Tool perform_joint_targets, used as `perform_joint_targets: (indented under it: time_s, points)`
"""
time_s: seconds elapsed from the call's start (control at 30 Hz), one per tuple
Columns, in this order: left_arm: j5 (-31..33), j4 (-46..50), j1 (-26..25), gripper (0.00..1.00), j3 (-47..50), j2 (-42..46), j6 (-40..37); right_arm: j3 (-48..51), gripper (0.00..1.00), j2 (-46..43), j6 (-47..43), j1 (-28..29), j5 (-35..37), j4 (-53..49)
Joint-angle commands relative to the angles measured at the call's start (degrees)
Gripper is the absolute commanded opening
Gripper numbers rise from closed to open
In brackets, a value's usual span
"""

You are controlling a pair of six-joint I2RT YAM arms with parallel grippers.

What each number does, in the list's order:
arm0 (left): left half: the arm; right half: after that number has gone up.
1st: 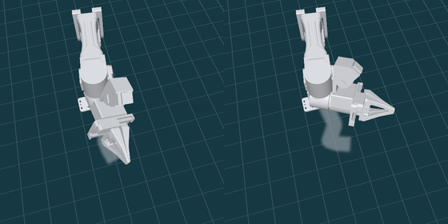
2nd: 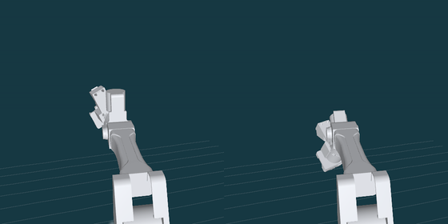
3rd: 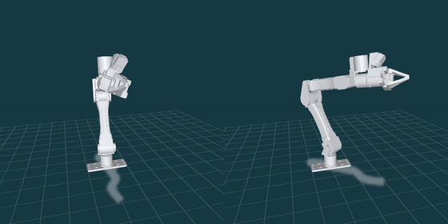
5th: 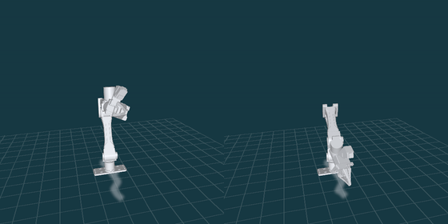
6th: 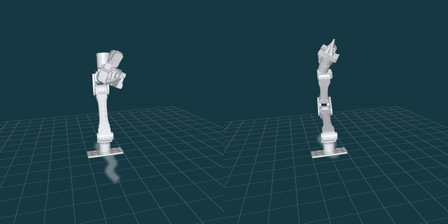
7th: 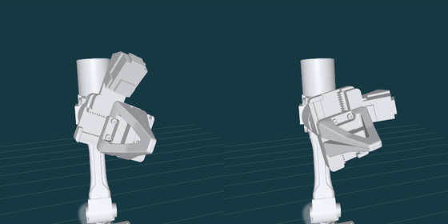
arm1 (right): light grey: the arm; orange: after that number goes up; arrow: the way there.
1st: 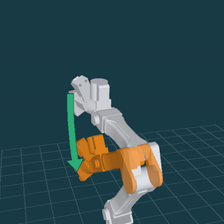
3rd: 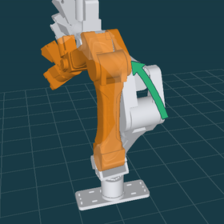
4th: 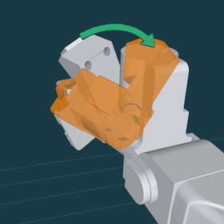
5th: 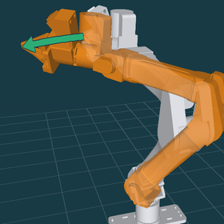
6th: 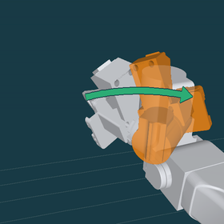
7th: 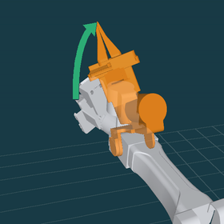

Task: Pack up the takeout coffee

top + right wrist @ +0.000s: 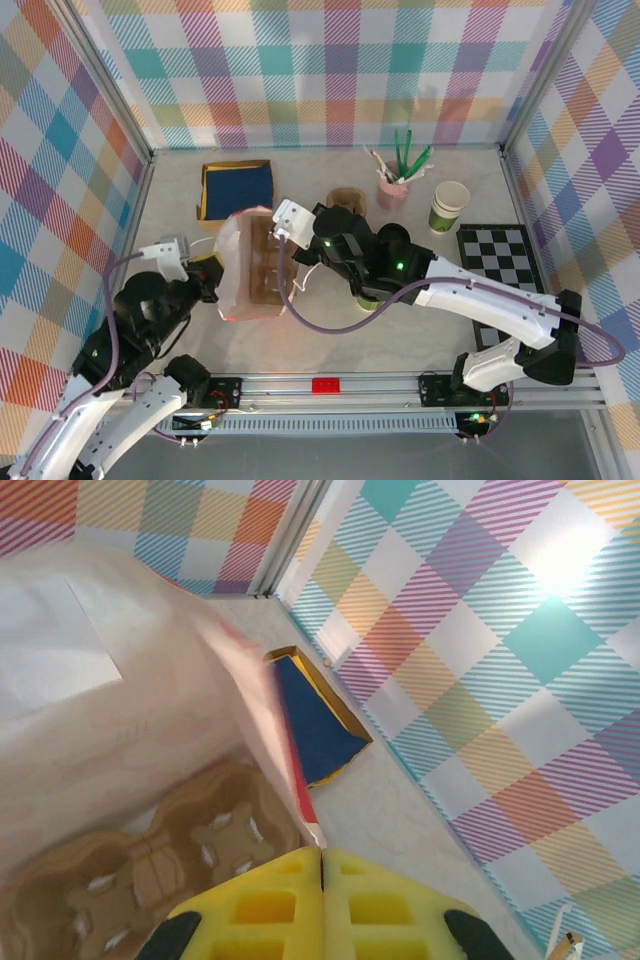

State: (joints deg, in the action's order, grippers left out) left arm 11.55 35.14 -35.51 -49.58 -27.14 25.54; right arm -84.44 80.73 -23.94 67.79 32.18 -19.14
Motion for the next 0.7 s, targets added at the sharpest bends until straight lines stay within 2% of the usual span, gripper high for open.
perform_joint_targets:
  time_s: [0.0,0.07,0.17,0.27,0.37,0.47,0.67]
  points:
    - [-8.2,2.0,-0.4,0.0,-5.8,-11.9,3.5,-6.8,0.01,2.7,3.6,-2.3,-0.4,-7.8]
    - [-9.8,3.2,-0.4,0.0,-8.3,-18.9,5.5,-9.6,0.01,5.4,8.5,-5.8,-3.2,-15.1]
    - [-4.6,7.7,-0.3,0.0,-13.7,-26.4,7.3,-16.5,0.01,10.4,13.4,-11.6,-9.8,-26.1]
    - [-1.7,11.5,-0.4,0.0,-21.0,-30.7,7.2,-24.2,0.01,14.7,13.6,-13.6,-11.8,-34.0]
    - [-0.5,13.8,-0.3,0.0,-26.8,-32.3,7.5,-25.9,0.01,15.0,12.4,-13.6,-12.5,-34.1]
    - [-1.1,14.1,-0.4,0.0,-28.4,-31.7,8.6,-24.4,0.02,13.6,12.0,-13.6,-12.5,-32.4]
    - [-1.9,14.6,-0.4,0.0,-26.7,-31.1,9.8,-24.6,0.18,11.6,11.7,-13.6,-11.4,-32.0]
